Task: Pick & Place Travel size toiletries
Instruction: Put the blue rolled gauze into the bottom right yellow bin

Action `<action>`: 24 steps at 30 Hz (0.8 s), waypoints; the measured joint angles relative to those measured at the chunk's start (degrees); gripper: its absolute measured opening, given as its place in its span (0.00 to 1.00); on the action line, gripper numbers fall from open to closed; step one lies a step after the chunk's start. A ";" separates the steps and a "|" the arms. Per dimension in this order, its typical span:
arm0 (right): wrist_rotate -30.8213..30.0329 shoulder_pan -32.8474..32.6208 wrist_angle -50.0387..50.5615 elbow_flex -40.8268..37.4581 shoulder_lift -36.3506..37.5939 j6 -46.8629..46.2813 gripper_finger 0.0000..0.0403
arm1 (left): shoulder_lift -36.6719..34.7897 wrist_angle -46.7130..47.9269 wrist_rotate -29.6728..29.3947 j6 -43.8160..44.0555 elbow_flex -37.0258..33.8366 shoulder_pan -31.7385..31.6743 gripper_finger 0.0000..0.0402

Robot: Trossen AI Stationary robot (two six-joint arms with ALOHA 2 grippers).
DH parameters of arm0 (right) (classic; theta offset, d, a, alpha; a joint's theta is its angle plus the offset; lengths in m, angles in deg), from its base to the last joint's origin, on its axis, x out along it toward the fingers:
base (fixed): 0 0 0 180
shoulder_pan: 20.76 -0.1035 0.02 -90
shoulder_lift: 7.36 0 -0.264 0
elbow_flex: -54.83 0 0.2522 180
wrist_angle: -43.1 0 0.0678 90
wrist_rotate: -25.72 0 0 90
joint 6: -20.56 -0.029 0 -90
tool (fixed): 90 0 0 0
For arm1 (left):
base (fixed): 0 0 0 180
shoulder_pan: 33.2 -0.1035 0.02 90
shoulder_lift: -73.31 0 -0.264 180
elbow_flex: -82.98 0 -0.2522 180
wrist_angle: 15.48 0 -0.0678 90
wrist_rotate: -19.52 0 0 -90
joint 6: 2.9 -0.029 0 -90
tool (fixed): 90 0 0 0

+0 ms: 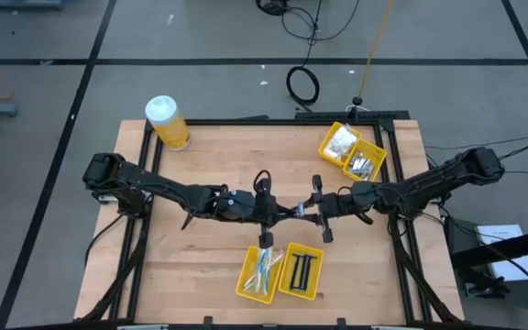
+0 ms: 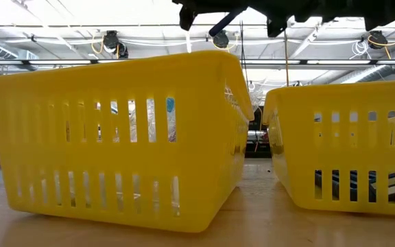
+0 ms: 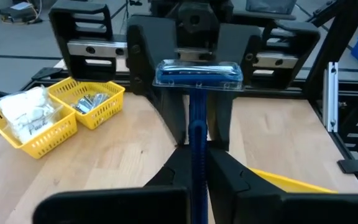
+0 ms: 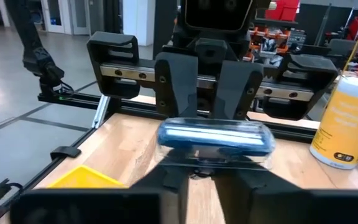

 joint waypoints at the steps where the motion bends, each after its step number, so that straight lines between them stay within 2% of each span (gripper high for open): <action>1: 0.17 0.00 -0.11 0.00 0.01 0.13 0.14 | 0.00 0.08 0.11 -0.01 0.00 0.00 0.02; 4: 0.33 -0.02 -0.08 -0.02 0.01 0.97 0.06 | 0.00 0.10 0.74 -0.02 0.00 0.02 0.01; 7: 0.33 -0.02 -0.13 -0.02 0.01 1.06 0.06 | 0.00 0.08 1.81 2.59 0.00 -0.03 0.06; 11: 0.31 -0.02 -0.01 -0.02 0.01 1.10 0.06 | 0.00 0.51 1.10 7.37 0.00 0.35 0.21; 17: 1.15 -0.09 1.94 0.03 0.07 -0.97 0.06 | -0.06 1.12 0.28 6.85 0.67 1.59 0.47; 24: 8.88 -0.82 10.78 -0.03 -0.01 -9.24 0.06 | -4.10 0.63 1.87 3.28 1.29 2.27 0.64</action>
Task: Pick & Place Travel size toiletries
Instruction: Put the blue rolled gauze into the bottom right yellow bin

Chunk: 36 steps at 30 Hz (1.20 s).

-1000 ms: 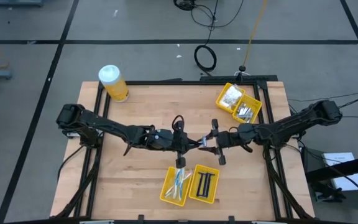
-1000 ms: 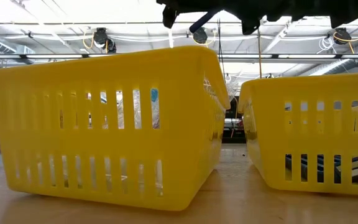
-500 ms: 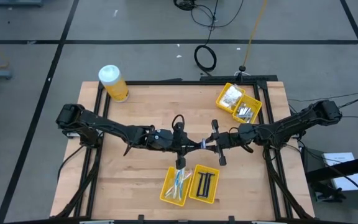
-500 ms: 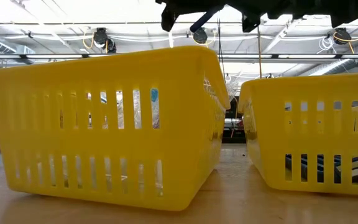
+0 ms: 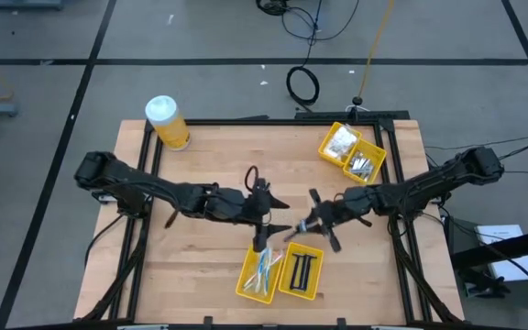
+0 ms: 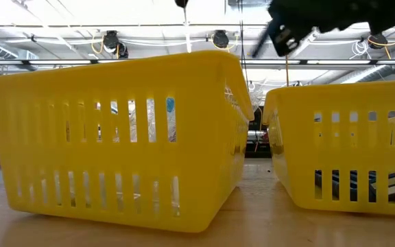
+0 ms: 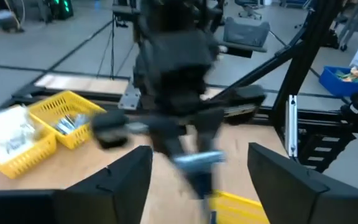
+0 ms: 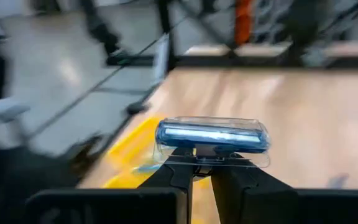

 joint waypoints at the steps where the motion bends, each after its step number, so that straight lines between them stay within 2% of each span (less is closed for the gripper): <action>1: 1.56 -0.55 0.88 0.03 0.05 -1.49 0.06 | -0.46 0.09 -0.11 -0.94 -0.02 0.00 0.66; 5: 5.88 -4.58 2.88 0.03 -1.28 -6.56 0.06 | -2.24 -0.16 -0.72 -2.39 -0.09 -0.16 0.70; 12: 6.03 -14.35 0.30 -0.01 -7.45 -7.85 0.07 | -1.65 0.55 -2.33 -1.07 -0.15 -1.03 0.71; 14: 5.99 -15.24 -2.78 0.02 -9.35 -7.74 0.12 | -1.65 0.76 -2.35 -0.52 -0.15 -1.26 0.71; 18: 4.25 -14.83 -4.82 0.03 -11.12 -7.51 0.32 | -1.65 0.87 -2.36 0.81 -0.15 -1.64 0.71; 21: 1.45 -14.15 -4.13 0.03 -11.39 -7.87 0.47 | -1.65 1.08 -2.36 1.02 -0.15 -1.64 0.71; 26: 1.65 -12.87 -4.31 0.03 -11.39 -7.72 0.66 | -1.63 3.35 -2.38 2.22 -0.17 -1.62 0.71; 29: 5.57 -12.72 -4.18 0.03 -11.39 -7.71 0.71 | -1.61 4.71 -2.38 2.50 -0.20 -1.64 0.71; 32: 10.75 -12.83 -2.12 0.03 -11.39 -7.70 0.73 | -1.59 5.46 -2.40 2.51 -0.20 -1.64 0.71; 36: 9.88 -12.75 3.15 0.03 -11.36 -7.96 0.71 | -1.59 6.16 -2.40 2.51 -0.22 -1.64 0.71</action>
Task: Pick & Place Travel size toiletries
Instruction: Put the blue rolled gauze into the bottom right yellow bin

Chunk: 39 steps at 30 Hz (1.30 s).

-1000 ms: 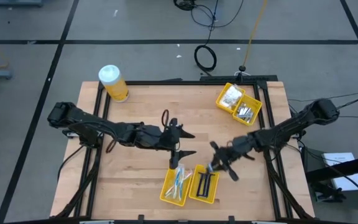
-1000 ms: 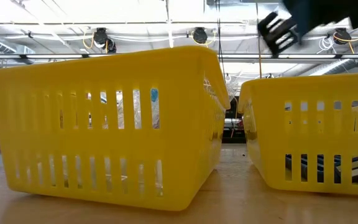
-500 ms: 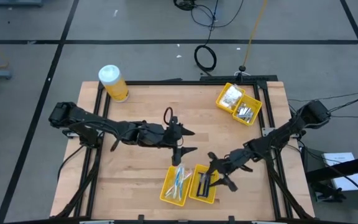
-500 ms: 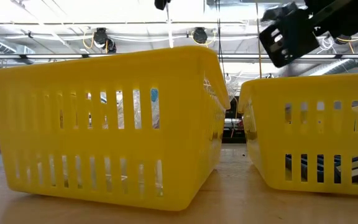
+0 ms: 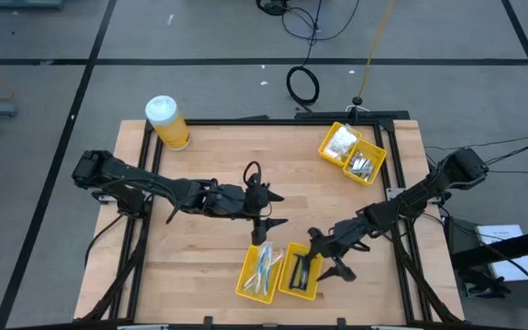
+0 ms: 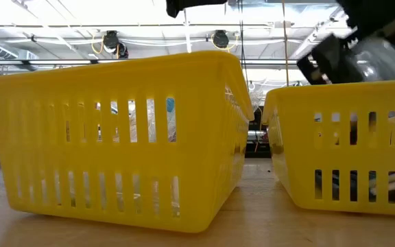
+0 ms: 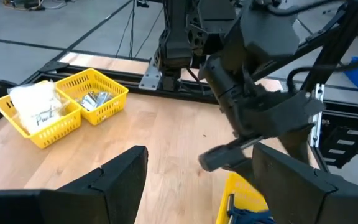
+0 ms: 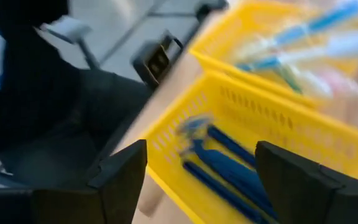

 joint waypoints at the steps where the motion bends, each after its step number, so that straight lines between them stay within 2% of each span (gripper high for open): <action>1: -1.28 0.00 1.37 0.00 0.00 -0.70 0.70 | 0.00 0.02 0.00 -0.02 0.00 0.00 0.71; 5: -3.99 0.41 5.11 0.00 0.00 -2.67 0.68 | 0.00 0.33 0.00 -0.02 0.00 0.00 0.71; 11: -3.72 0.48 4.37 0.00 0.15 -1.34 0.67 | 0.00 1.23 -0.68 0.33 0.00 0.00 0.71; 16: -3.80 0.87 4.72 0.00 0.68 -0.87 0.67 | 0.13 9.68 -7.59 8.47 -0.02 -0.25 0.71; 20: -3.83 0.87 4.46 0.00 0.94 -0.62 0.67 | 3.58 18.03 -11.68 17.11 -0.04 -1.31 0.71; 30: -3.85 0.87 4.85 -0.02 0.91 -0.66 0.67 | 17.04 24.44 -7.73 32.08 -0.07 -5.94 0.71; 35: -3.93 0.87 4.87 -0.02 0.90 0.22 0.67 | 22.25 24.79 -4.07 33.88 -0.07 -8.92 0.71; 39: -3.96 0.87 4.87 -0.02 0.90 0.26 0.67 | 25.26 24.92 -3.95 34.08 0.15 -10.72 0.71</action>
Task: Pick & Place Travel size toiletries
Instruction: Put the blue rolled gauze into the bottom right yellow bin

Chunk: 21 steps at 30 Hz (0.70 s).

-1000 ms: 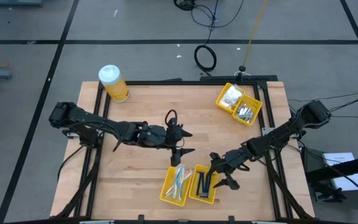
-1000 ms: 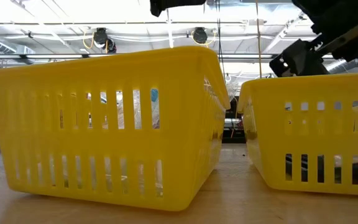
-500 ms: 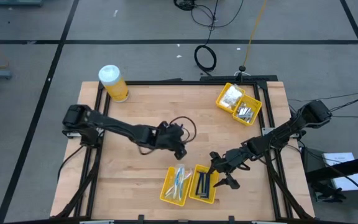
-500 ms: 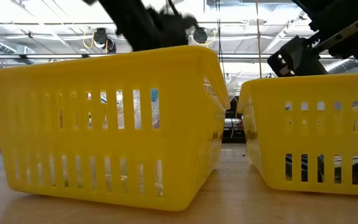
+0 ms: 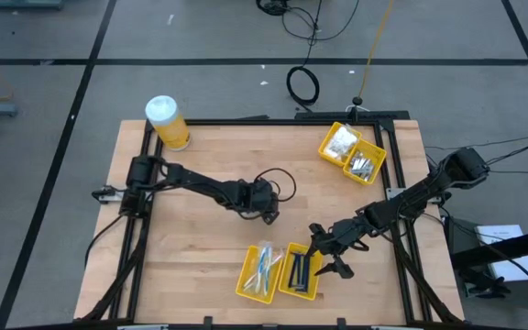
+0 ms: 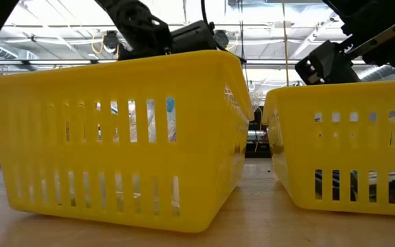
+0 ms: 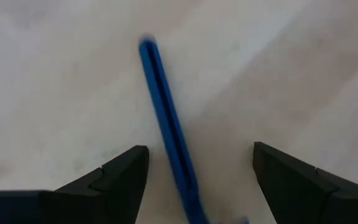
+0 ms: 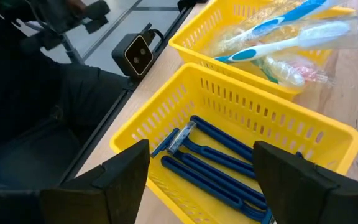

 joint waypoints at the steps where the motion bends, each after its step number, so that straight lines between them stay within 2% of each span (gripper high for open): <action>1: 0.00 0.00 0.02 0.00 0.00 0.00 0.67 | 0.46 0.27 -0.09 0.07 0.01 -0.28 0.71; 6: 0.00 0.00 0.26 0.00 0.00 0.00 0.67 | 1.96 1.25 0.49 0.06 0.20 -0.89 0.69; 9: 0.01 0.08 0.46 0.00 0.00 0.00 0.67 | 2.06 2.09 1.51 0.43 0.12 -0.97 0.61; 12: 0.11 0.46 0.50 0.00 0.00 0.01 0.67 | 2.12 2.70 1.82 1.36 0.07 -1.06 0.48; 18: 0.11 0.79 1.14 0.00 0.00 0.00 0.67 | 0.77 2.27 3.22 -0.37 -0.07 -0.99 0.14; 21: 0.13 0.79 1.38 0.00 0.00 0.00 0.67 | -1.83 2.13 3.93 -3.81 -0.39 -0.56 0.04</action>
